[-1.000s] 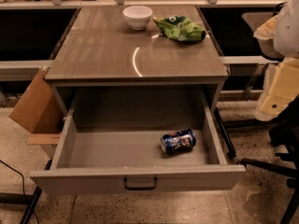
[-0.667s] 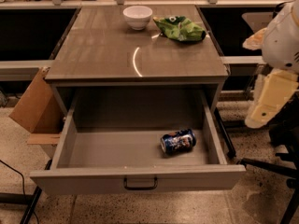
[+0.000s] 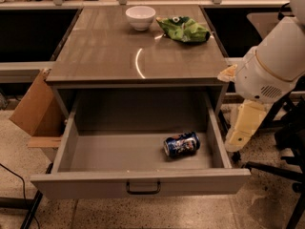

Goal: Pick pepsi can from top drawer and place on counter

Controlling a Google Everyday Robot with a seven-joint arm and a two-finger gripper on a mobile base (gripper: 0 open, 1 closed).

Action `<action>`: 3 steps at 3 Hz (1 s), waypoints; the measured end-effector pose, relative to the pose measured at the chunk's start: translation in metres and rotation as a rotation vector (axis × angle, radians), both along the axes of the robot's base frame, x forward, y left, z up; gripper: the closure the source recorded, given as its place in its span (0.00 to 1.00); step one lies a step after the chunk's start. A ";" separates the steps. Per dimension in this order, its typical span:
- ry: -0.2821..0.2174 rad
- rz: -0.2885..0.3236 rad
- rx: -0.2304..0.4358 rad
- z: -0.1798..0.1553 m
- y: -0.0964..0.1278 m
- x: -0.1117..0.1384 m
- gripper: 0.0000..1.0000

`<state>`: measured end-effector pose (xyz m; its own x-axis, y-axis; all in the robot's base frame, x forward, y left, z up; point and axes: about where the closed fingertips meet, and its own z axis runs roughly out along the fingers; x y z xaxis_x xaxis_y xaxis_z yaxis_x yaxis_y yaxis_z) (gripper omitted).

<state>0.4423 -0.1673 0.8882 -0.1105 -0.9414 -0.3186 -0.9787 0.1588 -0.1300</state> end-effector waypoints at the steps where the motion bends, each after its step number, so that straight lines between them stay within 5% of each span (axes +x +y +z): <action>1: 0.000 0.000 0.000 0.000 0.000 0.000 0.00; 3: 0.045 0.140 0.037 -0.077 0.030 0.029 0.00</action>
Offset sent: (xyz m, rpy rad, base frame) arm 0.0311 0.0316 -0.0779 0.0465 0.0599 0.1608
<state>0.4716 -0.1374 0.8114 0.0060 -0.9364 -0.3509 -0.9963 0.0245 -0.0825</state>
